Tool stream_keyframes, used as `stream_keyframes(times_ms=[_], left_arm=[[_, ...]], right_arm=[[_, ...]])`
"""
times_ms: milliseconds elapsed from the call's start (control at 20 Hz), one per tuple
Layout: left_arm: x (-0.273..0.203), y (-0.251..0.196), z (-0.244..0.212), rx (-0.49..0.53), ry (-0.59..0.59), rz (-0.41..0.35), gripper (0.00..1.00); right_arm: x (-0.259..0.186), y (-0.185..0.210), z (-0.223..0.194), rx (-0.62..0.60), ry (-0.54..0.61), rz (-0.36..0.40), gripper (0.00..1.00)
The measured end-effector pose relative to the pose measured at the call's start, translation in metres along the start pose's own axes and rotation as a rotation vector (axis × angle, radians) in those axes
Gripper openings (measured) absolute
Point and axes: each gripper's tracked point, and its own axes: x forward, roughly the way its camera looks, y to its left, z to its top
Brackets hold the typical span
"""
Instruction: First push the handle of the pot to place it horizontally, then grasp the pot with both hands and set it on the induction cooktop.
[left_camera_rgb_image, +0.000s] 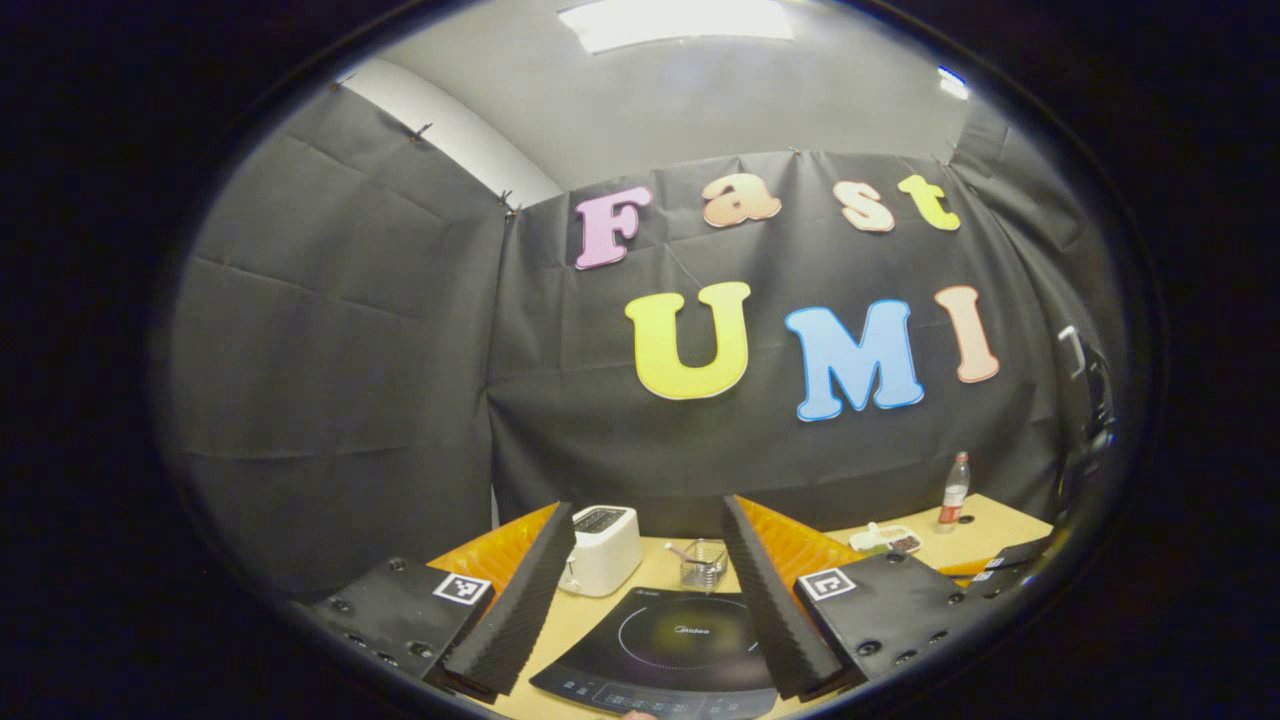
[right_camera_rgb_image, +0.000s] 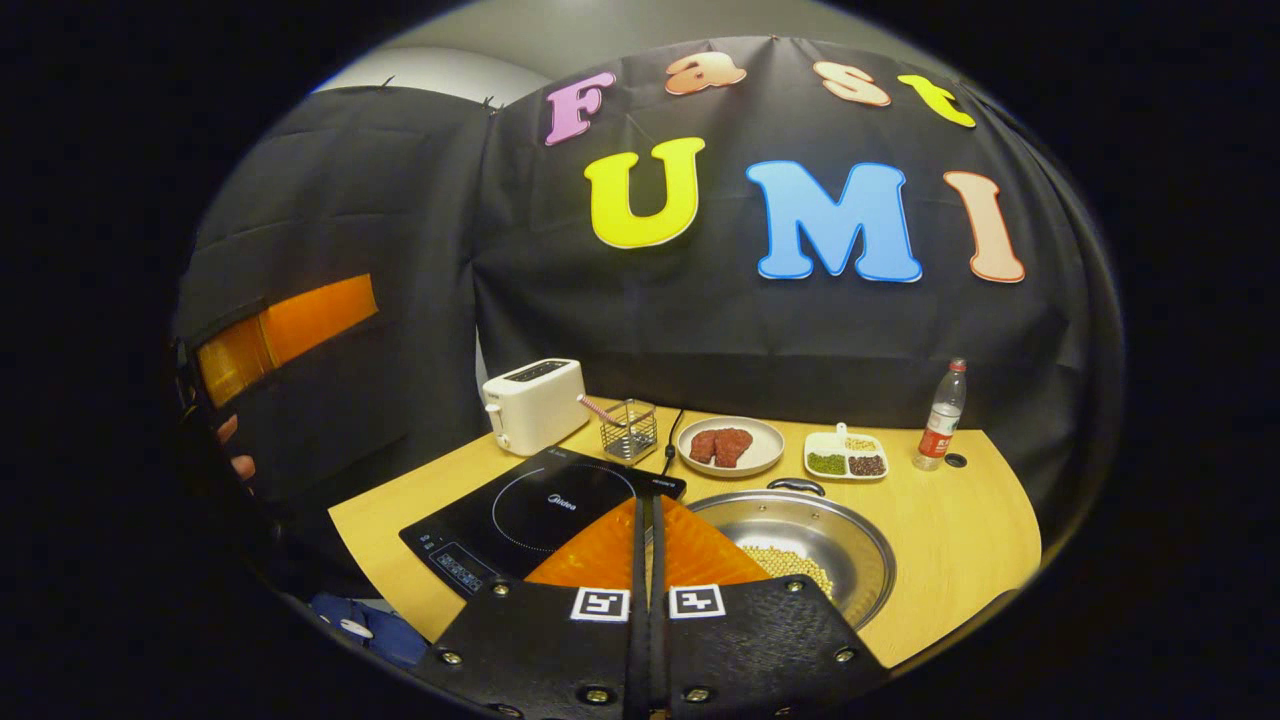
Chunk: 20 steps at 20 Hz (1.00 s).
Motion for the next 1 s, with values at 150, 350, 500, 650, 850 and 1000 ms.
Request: stream_keyframes(times_ms=[150, 350, 500, 650, 850, 1000], left_arm=[[0.003, 0.005, -0.006, 0.002, 0.008, 0.009, 0.96], [0.007, 0.015, -0.013, 0.002, 0.019, 0.023, 0.93], [0.007, 0.015, -0.016, -0.002, 0.034, 0.027, 0.96], [0.009, 0.016, -0.021, -0.003, 0.044, 0.030, 0.93], [0.021, 0.017, -0.028, 0.000, 0.053, 0.027, 0.93], [0.028, 0.017, -0.032, -0.003, 0.059, 0.024, 0.96]], right_arm=[[0.010, 0.012, -0.026, -0.012, 0.083, 0.045, 0.01], [0.021, 0.024, -0.063, -0.009, 0.195, 0.089, 0.01], [0.026, 0.029, -0.085, -0.002, 0.265, 0.110, 0.01], [0.031, 0.033, -0.110, 0.002, 0.340, 0.130, 0.01], [0.034, 0.036, -0.139, 0.021, 0.437, 0.141, 0.00], [0.035, 0.034, -0.151, 0.034, 0.481, 0.140, 0.00]])
